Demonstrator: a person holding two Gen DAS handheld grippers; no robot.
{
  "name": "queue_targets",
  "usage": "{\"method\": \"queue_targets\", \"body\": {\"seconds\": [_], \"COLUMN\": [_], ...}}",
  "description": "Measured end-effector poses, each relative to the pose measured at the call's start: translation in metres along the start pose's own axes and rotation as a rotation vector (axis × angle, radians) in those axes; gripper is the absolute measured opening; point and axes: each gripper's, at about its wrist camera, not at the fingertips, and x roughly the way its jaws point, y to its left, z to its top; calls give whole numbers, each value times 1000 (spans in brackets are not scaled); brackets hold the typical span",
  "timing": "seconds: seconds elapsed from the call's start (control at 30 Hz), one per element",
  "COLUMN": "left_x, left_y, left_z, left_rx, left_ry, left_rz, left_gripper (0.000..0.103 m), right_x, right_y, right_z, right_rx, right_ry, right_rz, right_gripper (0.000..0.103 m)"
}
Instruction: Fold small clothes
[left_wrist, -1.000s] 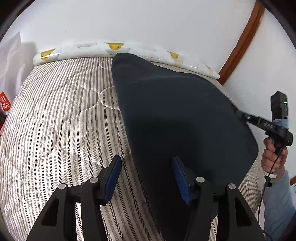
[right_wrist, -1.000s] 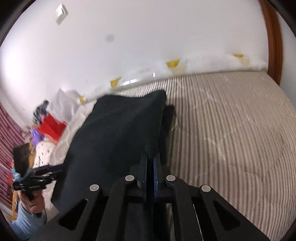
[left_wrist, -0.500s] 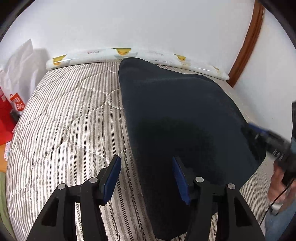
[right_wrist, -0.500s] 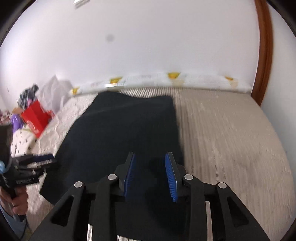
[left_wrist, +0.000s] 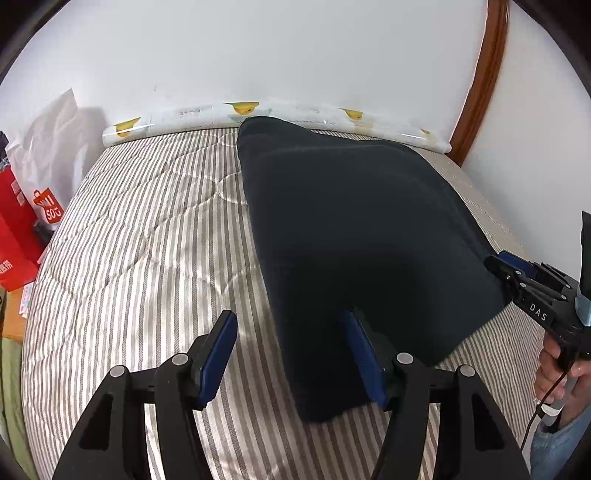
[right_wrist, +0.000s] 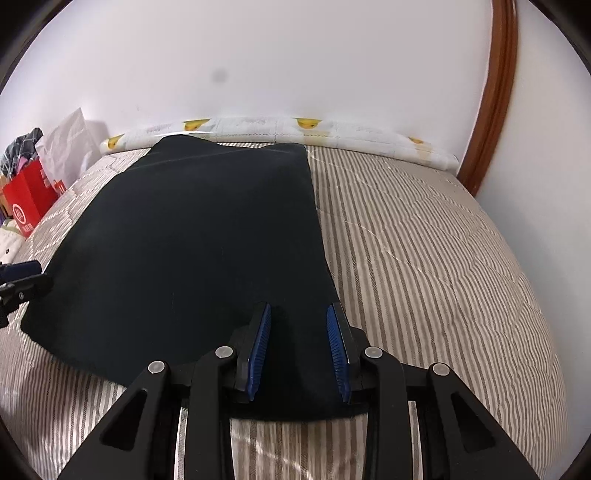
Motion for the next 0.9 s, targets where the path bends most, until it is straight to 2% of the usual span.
{"method": "queue_targets", "body": {"seconds": [0.2, 0.47, 0.63, 0.9], "left_x": [-8, -7, -7, -23], "left_y": [-8, -8, -6, -10], "left_z": [-11, -15, -18, -20], "left_rx": [13, -36, -57, -49], "left_ry": [4, 3, 3, -25], "left_rz": [12, 3, -8, 10], "left_gripper": [60, 60, 60, 60], "right_x": [-11, -23, -20, -37], "right_y": [-1, -15, -5, -5], "right_z": [-7, -16, -22, -21], "right_rx": [16, 143, 102, 140], "right_ry": [2, 44, 52, 49], "right_rz": [-4, 30, -17, -33], "right_gripper": [30, 30, 30, 33]}}
